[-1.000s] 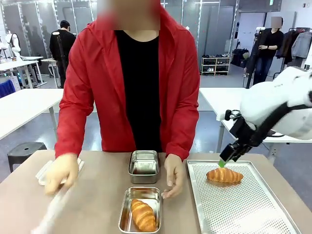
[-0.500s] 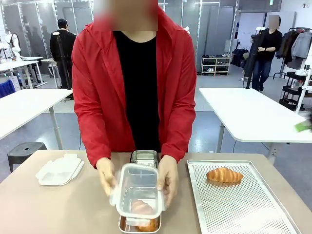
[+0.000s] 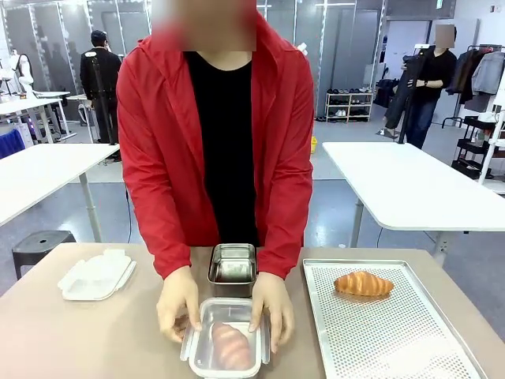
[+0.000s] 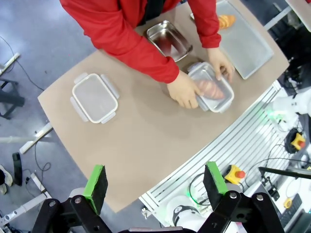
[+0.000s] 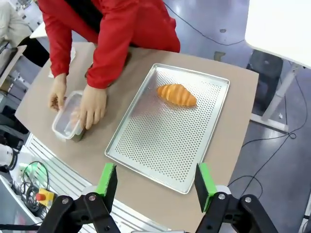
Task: Place the bread into the airtight container.
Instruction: Pick up a Butter Roll and place it into an empty Airtight Container.
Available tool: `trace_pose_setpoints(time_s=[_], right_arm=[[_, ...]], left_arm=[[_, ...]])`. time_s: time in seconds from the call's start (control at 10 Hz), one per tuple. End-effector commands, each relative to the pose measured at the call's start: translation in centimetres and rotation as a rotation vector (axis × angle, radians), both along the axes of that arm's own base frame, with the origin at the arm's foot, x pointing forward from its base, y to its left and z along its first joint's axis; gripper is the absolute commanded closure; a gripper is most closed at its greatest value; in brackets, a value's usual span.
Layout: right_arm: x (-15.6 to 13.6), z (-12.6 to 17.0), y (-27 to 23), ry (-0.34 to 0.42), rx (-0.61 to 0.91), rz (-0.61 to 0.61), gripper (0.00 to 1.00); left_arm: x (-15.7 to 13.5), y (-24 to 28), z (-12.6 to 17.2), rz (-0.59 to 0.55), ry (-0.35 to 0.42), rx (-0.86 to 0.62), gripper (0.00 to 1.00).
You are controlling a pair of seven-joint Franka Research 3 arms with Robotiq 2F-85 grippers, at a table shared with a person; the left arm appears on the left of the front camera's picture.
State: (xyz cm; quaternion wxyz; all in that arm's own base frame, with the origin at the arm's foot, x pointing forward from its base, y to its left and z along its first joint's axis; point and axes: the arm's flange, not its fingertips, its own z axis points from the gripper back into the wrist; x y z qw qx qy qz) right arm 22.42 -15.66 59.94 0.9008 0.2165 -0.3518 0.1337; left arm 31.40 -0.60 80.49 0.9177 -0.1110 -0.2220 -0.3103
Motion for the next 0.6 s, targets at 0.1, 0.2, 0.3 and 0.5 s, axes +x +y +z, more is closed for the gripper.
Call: trace_pose_setpoints(time_s=[0.1, 0.2, 0.3, 0.5], right_arm=[[0.80, -0.01, -0.17, 0.010, -0.013, 0.001, 0.19], [0.80, -0.01, -0.17, 0.010, -0.013, 0.001, 0.19], [0.80, -0.01, -0.17, 0.010, -0.013, 0.001, 0.19], [0.80, -0.01, -0.17, 0.010, -0.013, 0.001, 0.19]], left_arm=[[-0.23, 0.06, 0.10, -0.014, 0.005, -0.003, 0.00], [-0.23, 0.06, 0.10, -0.014, 0.005, -0.003, 0.00], [-0.23, 0.06, 0.10, -0.014, 0.005, -0.003, 0.00], [-0.23, 0.06, 0.10, -0.014, 0.005, -0.003, 0.00]])
